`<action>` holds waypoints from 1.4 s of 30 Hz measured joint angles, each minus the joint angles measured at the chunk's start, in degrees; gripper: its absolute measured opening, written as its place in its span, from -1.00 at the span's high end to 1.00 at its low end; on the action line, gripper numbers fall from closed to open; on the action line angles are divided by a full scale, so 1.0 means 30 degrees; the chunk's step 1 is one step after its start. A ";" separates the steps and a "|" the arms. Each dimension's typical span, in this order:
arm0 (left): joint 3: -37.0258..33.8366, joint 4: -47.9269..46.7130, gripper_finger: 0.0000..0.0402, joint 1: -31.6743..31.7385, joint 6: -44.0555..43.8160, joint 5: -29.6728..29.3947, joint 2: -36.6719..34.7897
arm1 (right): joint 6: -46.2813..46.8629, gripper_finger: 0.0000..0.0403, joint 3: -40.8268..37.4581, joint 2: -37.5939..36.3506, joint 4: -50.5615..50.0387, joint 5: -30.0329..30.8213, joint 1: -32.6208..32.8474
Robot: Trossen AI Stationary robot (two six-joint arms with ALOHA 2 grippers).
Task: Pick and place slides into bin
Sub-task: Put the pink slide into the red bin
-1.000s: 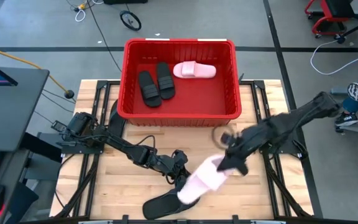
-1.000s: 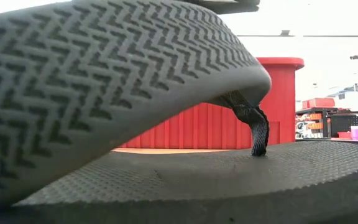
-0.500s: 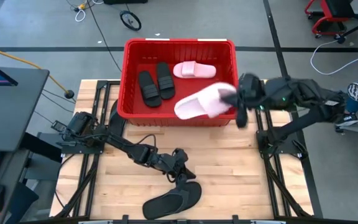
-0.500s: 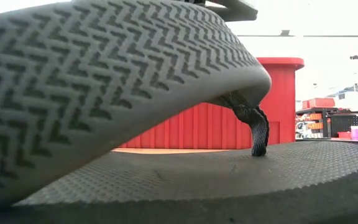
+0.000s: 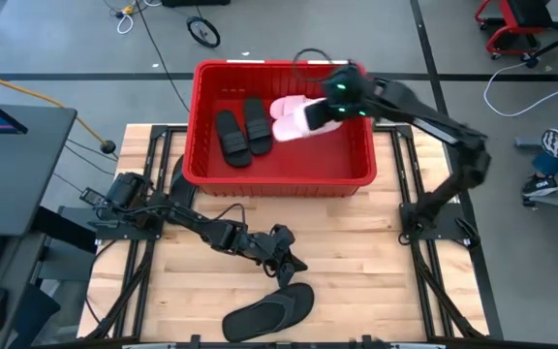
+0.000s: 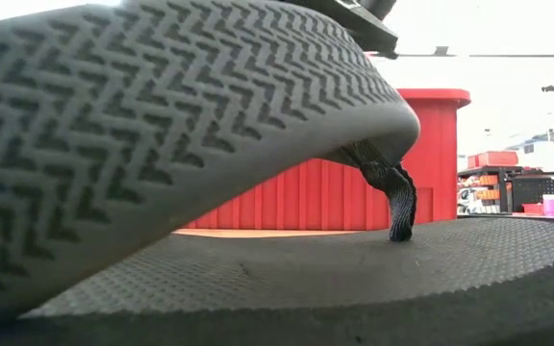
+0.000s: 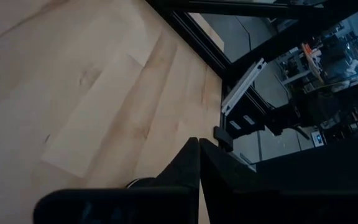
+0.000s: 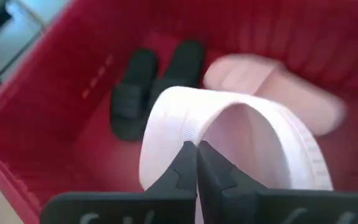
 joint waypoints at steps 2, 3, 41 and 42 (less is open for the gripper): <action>0.0000 0.0000 0.93 0.0000 0.0007 0.0005 0.0000 | -0.0024 1.00 0.0000 0.1274 0.0539 -0.1697 -0.0844; 0.0000 0.0001 0.92 -0.0001 0.0007 0.0007 0.0000 | 0.0014 1.00 -0.0001 0.1899 0.0840 -0.2194 -0.1172; 0.0000 -0.0590 0.90 -0.0479 0.0044 0.0480 -0.0015 | -0.4697 1.00 -0.0022 0.1446 0.1579 -0.5091 -0.3827; 0.0000 -0.0590 0.89 -0.0432 0.0032 0.0481 -0.0015 | -0.5996 1.00 -0.0015 0.0973 0.1448 -0.5278 -0.3903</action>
